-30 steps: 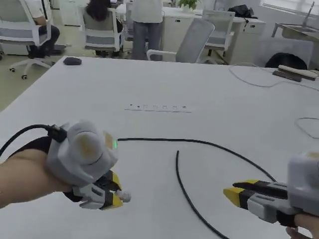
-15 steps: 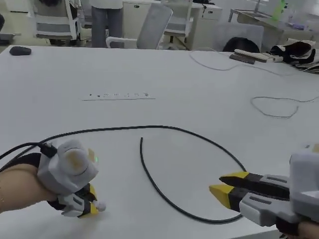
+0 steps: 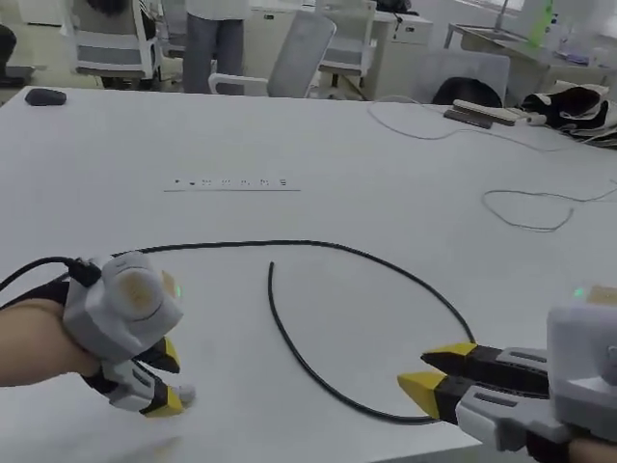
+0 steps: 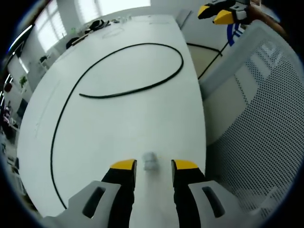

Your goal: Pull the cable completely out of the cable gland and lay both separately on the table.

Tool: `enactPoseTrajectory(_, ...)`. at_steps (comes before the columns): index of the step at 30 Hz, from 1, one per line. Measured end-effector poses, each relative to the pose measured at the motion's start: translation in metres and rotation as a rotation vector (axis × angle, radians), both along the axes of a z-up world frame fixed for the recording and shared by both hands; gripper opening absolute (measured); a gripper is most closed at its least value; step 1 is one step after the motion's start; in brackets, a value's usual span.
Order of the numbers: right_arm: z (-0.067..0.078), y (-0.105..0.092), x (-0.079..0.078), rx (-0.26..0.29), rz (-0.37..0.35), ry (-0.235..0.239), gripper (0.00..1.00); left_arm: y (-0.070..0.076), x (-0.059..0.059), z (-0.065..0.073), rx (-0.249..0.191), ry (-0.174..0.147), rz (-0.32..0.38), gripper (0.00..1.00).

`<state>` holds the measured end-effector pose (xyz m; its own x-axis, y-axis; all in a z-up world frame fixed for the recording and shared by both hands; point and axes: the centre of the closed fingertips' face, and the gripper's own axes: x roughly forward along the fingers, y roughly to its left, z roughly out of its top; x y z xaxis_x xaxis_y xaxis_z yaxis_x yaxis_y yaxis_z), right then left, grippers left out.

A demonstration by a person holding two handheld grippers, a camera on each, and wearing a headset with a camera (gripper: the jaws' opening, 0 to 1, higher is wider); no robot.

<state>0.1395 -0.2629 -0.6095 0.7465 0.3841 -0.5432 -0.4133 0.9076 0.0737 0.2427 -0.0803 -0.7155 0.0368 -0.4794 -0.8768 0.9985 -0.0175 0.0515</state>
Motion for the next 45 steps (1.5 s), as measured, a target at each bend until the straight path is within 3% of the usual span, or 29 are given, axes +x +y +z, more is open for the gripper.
enactPoseTrajectory(1, 0.001, 0.001, 0.000, 0.001, 0.006, 0.000, 0.23, 0.000, -0.002, 0.004, -0.005, 0.000, 0.002, 0.33)
enactPoseTrajectory(3, 0.000, 0.013, -0.004, -0.024, 0.098, 0.012, 0.24, 0.004, -0.011, 0.025, -0.026, -0.002, 0.027, 0.33)
enactPoseTrajectory(4, 0.000, 0.014, -0.004, -0.046, 0.107, 0.009, 0.24, 0.007, -0.016, 0.036, -0.036, -0.018, 0.040, 0.32)
enactPoseTrajectory(7, 0.005, 0.022, -0.001, -0.024, 0.123, 0.006, 0.25, 0.021, -0.030, 0.057, -0.038, -0.024, 0.057, 0.33)
enactPoseTrajectory(11, 0.019, 0.038, 0.003, -0.015, 0.169, -0.019, 0.25, 0.041, -0.047, 0.088, -0.106, -0.016, 0.170, 0.36)
enactPoseTrajectory(15, 0.019, 0.055, -0.002, -0.011, 0.243, 0.004, 0.30, 0.061, -0.054, 0.106, -0.159, -0.039, 0.255, 0.35)
enactPoseTrajectory(16, 0.019, 0.059, -0.003, -0.005, 0.255, 0.011, 0.31, 0.066, -0.057, 0.108, -0.162, -0.036, 0.272, 0.35)
enactPoseTrajectory(19, 0.021, 0.067, -0.005, 0.014, 0.270, 0.019, 0.32, 0.084, -0.064, 0.117, -0.181, -0.070, 0.341, 0.36)
enactPoseTrajectory(22, 0.023, 0.078, -0.009, 0.057, 0.277, 0.031, 0.32, 0.096, -0.065, 0.123, -0.236, -0.084, 0.437, 0.36)
enactPoseTrajectory(27, 0.020, 0.087, -0.012, 0.064, 0.274, 0.051, 0.32, 0.114, -0.060, 0.130, -0.319, -0.093, 0.603, 0.37)
enactPoseTrajectory(33, 0.017, 0.093, -0.012, 0.062, 0.256, 0.068, 0.34, 0.133, -0.055, 0.125, -0.306, -0.166, 0.701, 0.44)
enactPoseTrajectory(35, 0.014, 0.094, -0.012, 0.065, 0.242, 0.078, 0.35, 0.136, -0.053, 0.123, -0.293, -0.203, 0.704, 0.45)
enactPoseTrajectory(41, 0.004, 0.103, -0.010, 0.081, 0.232, 0.106, 0.37, 0.143, -0.050, 0.120, -0.265, -0.271, 0.722, 0.43)
enactPoseTrajectory(44, 0.000, 0.106, -0.007, 0.090, 0.230, 0.121, 0.38, 0.146, -0.051, 0.121, -0.263, -0.271, 0.728, 0.41)
enactPoseTrajectory(45, -0.004, 0.108, -0.007, 0.077, 0.232, 0.132, 0.39, 0.142, -0.051, 0.128, -0.307, -0.257, 0.747, 0.40)
